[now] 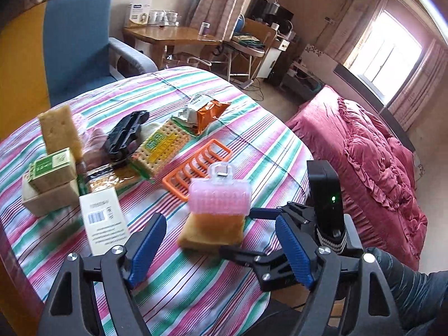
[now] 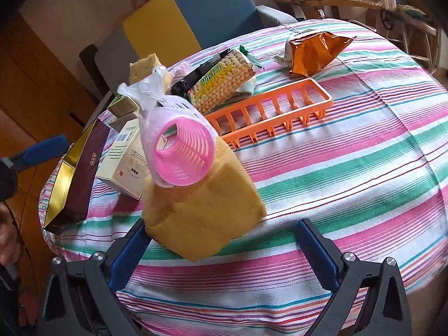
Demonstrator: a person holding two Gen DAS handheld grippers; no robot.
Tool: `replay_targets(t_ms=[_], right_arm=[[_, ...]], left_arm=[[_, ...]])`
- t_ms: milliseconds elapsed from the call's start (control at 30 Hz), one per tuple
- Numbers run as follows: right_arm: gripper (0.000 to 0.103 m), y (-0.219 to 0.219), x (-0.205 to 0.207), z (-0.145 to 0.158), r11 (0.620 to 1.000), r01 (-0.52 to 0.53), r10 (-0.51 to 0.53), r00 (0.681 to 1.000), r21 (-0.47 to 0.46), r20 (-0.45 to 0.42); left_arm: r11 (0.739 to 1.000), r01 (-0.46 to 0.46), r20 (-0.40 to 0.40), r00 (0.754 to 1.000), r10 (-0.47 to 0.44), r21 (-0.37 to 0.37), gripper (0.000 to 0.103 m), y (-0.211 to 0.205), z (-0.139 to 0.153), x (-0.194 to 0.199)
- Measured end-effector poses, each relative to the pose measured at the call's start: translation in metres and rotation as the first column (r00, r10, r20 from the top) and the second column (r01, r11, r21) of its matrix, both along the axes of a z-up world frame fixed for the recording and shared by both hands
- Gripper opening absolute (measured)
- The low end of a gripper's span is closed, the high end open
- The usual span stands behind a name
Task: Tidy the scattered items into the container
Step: 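Grasp the pink hair roller with the left tool while the right tool approaches the sponge, then grasp the yellow sponge with the right tool while the left tool holds the roller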
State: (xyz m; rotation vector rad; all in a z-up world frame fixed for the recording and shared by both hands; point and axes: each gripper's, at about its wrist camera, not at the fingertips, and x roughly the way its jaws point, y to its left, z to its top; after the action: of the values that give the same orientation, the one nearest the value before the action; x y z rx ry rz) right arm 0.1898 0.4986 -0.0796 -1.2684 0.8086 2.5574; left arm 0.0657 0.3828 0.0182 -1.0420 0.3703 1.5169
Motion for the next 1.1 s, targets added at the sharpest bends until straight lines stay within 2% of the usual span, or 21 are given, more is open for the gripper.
replay_targets(t_ms=[167, 400, 533, 600, 767, 967, 1100], right_arm=[[0.103, 0.001, -0.001, -0.001, 1.0, -0.008, 0.008, 1.0, 0.006, -0.014], [0.103, 0.003, 0.0, -0.001, 1.0, -0.013, 0.013, 0.999, 0.014, -0.033], [0.103, 0.004, 0.001, -0.001, 1.0, -0.01, 0.011, 0.999, 0.017, -0.045], [0.103, 0.004, 0.002, -0.002, 1.0, -0.006, 0.006, 0.999, 0.015, -0.054], [0.103, -0.005, 0.004, -0.004, 0.998, 0.013, -0.008, 0.996, 0.056, -0.086], [0.103, -0.014, -0.005, 0.003, 0.992, 0.028, -0.021, 0.998, 0.127, -0.056], [0.103, -0.03, -0.012, 0.016, 0.978, -0.04, 0.053, 0.997, 0.205, -0.062]], left_arm=[[0.998, 0.039, 0.003, 0.999, -0.039, -0.042, 0.083, 0.03, -0.01, -0.001], [0.995, 0.023, 0.003, 1.0, -0.023, -0.096, 0.083, 0.045, -0.029, -0.009], [0.995, 0.006, 0.053, 0.999, -0.001, -0.096, 0.077, 0.046, -0.038, -0.018], [0.996, 0.015, 0.065, 0.998, -0.01, -0.084, 0.067, 0.042, -0.037, -0.017], [0.999, 0.0, 0.035, 0.999, 0.002, -0.047, 0.066, 0.024, -0.029, -0.013], [0.998, -0.065, 0.135, 0.989, 0.064, 0.003, 0.066, -0.009, -0.027, -0.023], [0.993, -0.112, 0.149, 0.983, 0.106, 0.03, 0.066, -0.039, -0.026, -0.024]])
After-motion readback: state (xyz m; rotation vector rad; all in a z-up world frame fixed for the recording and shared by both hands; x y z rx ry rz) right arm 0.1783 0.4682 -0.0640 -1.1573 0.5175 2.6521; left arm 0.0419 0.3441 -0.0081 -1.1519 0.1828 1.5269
